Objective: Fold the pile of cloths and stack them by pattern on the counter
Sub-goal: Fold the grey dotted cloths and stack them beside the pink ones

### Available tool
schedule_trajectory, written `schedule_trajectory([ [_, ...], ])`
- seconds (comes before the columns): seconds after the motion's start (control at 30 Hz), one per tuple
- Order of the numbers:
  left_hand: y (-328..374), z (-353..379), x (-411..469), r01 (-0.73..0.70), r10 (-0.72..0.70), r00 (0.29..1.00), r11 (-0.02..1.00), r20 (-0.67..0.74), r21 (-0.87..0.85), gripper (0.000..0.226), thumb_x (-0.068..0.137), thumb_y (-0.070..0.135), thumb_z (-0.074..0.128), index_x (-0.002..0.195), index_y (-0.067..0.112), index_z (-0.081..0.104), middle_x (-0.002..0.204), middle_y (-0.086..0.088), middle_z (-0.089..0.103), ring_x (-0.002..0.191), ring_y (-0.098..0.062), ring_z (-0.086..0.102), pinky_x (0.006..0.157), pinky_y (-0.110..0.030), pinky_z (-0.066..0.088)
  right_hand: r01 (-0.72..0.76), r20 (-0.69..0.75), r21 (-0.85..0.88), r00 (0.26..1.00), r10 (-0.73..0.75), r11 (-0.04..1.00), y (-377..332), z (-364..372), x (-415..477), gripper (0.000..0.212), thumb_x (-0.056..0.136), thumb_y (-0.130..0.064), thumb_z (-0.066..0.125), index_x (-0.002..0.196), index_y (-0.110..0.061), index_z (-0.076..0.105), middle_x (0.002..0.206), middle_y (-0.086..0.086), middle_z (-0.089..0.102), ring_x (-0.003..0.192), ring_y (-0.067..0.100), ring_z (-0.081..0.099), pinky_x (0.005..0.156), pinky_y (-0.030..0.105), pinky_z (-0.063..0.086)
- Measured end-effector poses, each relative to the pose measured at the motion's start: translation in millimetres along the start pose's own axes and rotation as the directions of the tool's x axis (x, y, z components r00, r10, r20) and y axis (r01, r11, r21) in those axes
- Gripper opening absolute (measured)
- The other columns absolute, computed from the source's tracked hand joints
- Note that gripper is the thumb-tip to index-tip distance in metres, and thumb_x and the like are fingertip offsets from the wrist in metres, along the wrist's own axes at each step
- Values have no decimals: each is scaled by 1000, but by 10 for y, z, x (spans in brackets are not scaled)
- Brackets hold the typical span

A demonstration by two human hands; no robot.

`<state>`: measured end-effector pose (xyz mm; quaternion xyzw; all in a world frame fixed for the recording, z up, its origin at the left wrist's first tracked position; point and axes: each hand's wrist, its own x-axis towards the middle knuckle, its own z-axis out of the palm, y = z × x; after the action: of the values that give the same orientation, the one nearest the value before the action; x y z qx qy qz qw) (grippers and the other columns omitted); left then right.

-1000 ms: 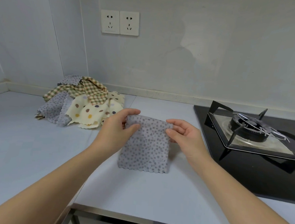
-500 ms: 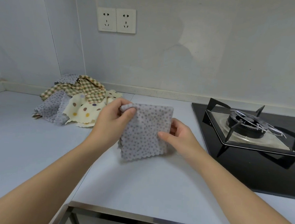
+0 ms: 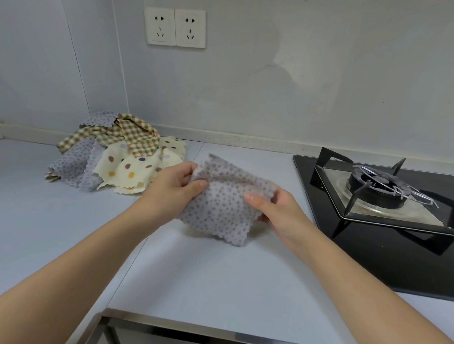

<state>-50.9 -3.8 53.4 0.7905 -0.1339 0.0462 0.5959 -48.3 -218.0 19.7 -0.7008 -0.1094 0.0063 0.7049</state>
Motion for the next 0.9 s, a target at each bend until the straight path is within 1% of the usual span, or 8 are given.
schedule_trajectory([
  [0.1,-6,-49,12,-2,4,1000,998,24,-59,19,94,-5,48,106,4,60,100,-7,71,91,-14,67,82,-30,54,-24,-25,-43,999,23,999,25,0,3,11,93,-20,62,101,-19,68,101,0,74,98,19,68,89,35,52],
  [0.17,-4,-59,9,-23,26,998,998,53,-65,23,91,-10,50,106,4,58,96,-4,71,91,-12,66,81,-29,53,47,-44,-46,998,-49,998,10,-2,1,10,91,-12,63,92,-21,68,91,-7,73,89,10,67,80,23,52],
  [0.27,37,-23,-12,-75,76,996,997,45,-23,15,89,4,61,100,14,62,87,7,72,89,-9,67,76,-25,54,123,-37,-58,991,-125,991,-13,-3,8,25,88,3,63,75,-16,55,68,-15,60,65,-1,56,64,10,42],
  [0.4,53,-2,-22,-125,125,992,990,2,59,9,92,12,59,97,13,67,96,-3,71,95,-17,66,87,-39,54,172,-1,-43,985,-173,984,-22,-9,-13,17,86,0,65,87,-17,61,82,-6,65,83,9,62,76,22,48],
  [0.57,27,4,-15,-92,91,996,995,23,32,16,96,11,51,97,20,64,78,10,67,78,-5,62,76,-31,47,189,-23,-11,982,-189,982,-42,-5,-23,17,86,-28,68,103,-31,68,96,8,59,91,20,56,86,38,48],
  [0.67,30,-17,-27,-194,193,981,967,24,168,32,94,12,56,114,37,53,81,9,59,74,-8,56,72,-28,45,229,-51,17,972,-228,973,-63,-3,-31,14,91,-8,61,95,-21,65,86,-7,67,85,8,62,77,24,49],
  [0.8,124,-36,-61,-419,395,904,750,161,512,26,88,14,63,108,30,58,106,20,56,97,12,49,79,-4,35,321,-45,-15,946,-321,947,-73,8,-49,26,88,-6,65,103,-28,62,83,-5,64,82,10,59,76,24,50],
  [0.9,162,-44,-74,-405,389,906,689,165,601,16,88,23,64,102,28,58,97,21,55,92,10,49,74,-10,37,394,-8,-123,918,-398,911,-91,1,-57,28,84,-8,64,101,-30,61,92,-14,62,88,6,58,79,23,49],
])
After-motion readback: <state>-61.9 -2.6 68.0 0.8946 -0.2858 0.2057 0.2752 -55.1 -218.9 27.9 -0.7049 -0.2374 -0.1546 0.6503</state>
